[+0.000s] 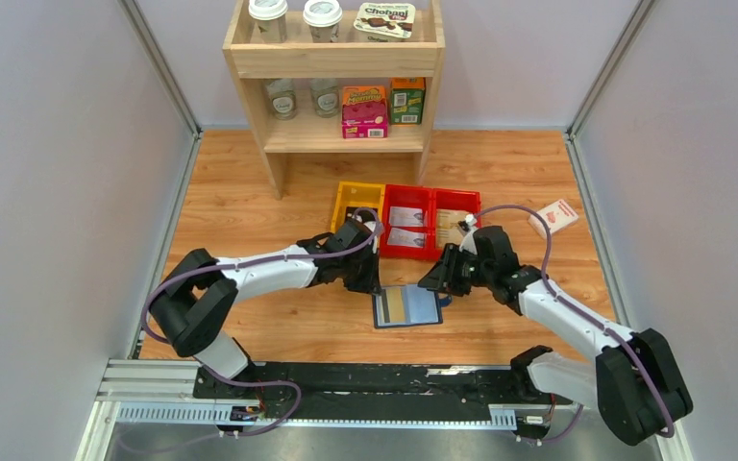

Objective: Take the credit cards out of the card holder
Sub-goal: Remove the credit card from the card holder.

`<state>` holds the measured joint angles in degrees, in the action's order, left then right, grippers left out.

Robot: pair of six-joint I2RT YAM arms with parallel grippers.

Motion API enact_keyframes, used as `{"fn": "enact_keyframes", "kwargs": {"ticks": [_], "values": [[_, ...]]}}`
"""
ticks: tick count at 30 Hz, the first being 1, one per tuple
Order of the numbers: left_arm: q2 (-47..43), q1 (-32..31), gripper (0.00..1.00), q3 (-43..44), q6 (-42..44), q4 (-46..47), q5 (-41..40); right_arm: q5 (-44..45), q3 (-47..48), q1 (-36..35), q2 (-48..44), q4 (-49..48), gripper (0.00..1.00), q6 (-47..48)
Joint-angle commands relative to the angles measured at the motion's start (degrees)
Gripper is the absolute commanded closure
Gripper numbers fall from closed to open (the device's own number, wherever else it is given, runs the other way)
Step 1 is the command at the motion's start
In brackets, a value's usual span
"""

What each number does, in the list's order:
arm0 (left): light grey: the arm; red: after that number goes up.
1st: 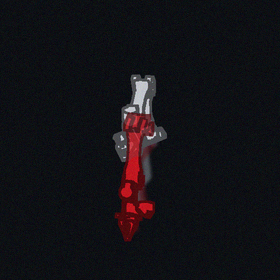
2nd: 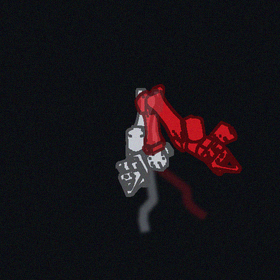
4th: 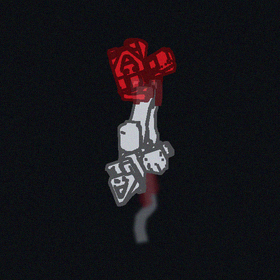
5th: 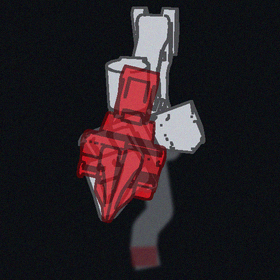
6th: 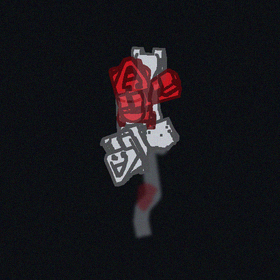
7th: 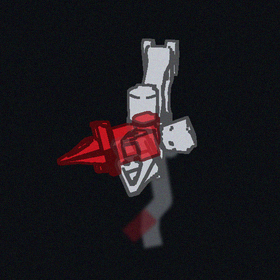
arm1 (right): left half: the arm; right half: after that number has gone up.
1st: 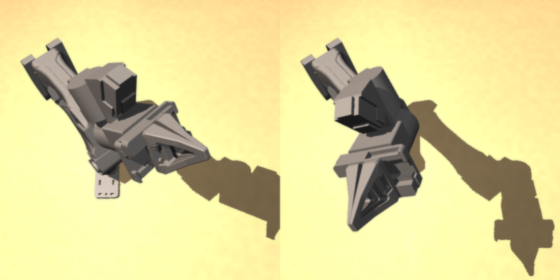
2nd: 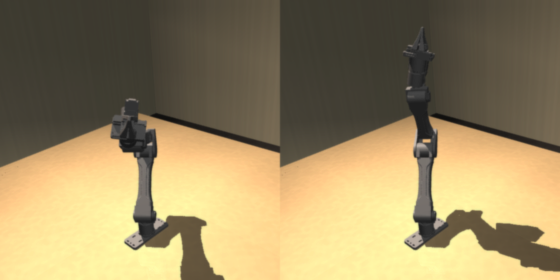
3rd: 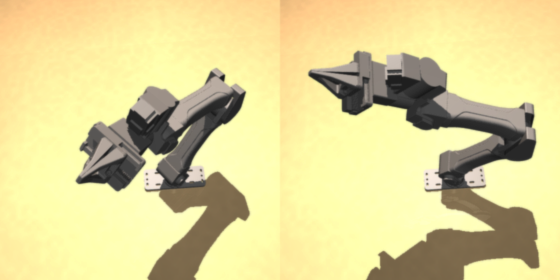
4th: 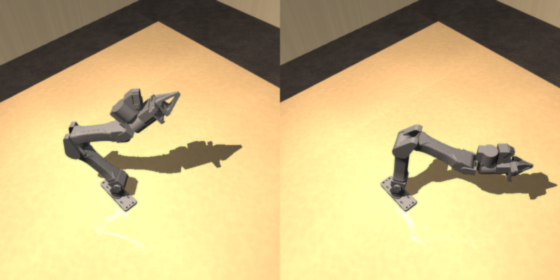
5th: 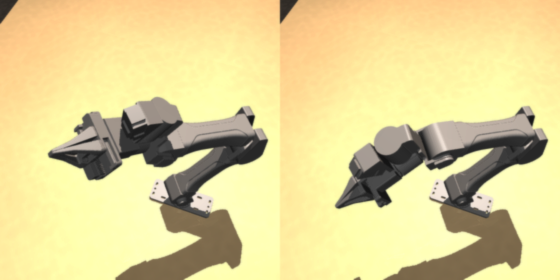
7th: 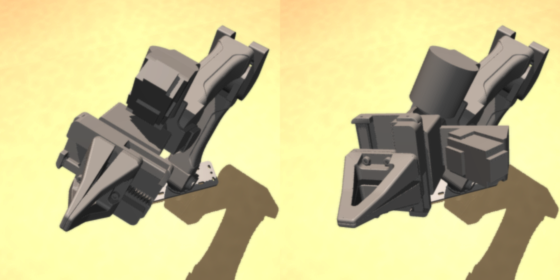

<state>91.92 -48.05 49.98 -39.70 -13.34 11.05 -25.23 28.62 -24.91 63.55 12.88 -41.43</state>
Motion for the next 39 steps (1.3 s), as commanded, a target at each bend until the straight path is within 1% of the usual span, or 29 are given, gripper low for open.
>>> {"fn": "enact_keyframes", "kwargs": {"ticks": [1,4,5,7,11,17,22,32,39], "values": [[-4.9,-0.4,0.88,0.8,0.4,-0.5,-0.6,-6.6,1.6,-2.0,1.7,-10.1,0.65,-0.5],[-3.2,-0.4,0.89,1.7,0.7,-1.0,0.9,-7.4,1.5,-3.1,4.9,-12.4,0.65,-1.8],[-2.8,-0.4,0.90,2.0,0.7,-1.0,1.8,-7.5,1.4,-3.3,5.8,-15.2,0.65,-2.2],[-1.0,-0.4,0.92,2.3,0.7,-1.4,3.0,-8.1,0.6,-3.6,7.8,-17.4,0.65,-2.9],[1.9,-0.3,0.96,3.1,1.2,-2.9,4.7,-10.4,0.6,-4.1,13.4,-20.1,0.64,-2.8],[4.4,-0.4,1.00,3.9,2.2,-5.1,4.7,-10.3,1.6,-4.7,20.0,-19.8,0.64,-3.0],[4.8,-0.4,1.00,3.6,2.2,-5.9,4.4,-10.8,2.1,-4.8,23.5,-19.4,0.64,-2.5],[5.8,-0.4,1.00,3.2,2.3,-5.9,4.7,-13.4,4.2,-7.3,25.7,-21.1,0.65,-2.1],[5.9,-0.4,1.00,3.0,2.4,-6.2,3.8,-14.7,3.1,-7.6,20.3,-23.4,0.71,-2.6]]}}
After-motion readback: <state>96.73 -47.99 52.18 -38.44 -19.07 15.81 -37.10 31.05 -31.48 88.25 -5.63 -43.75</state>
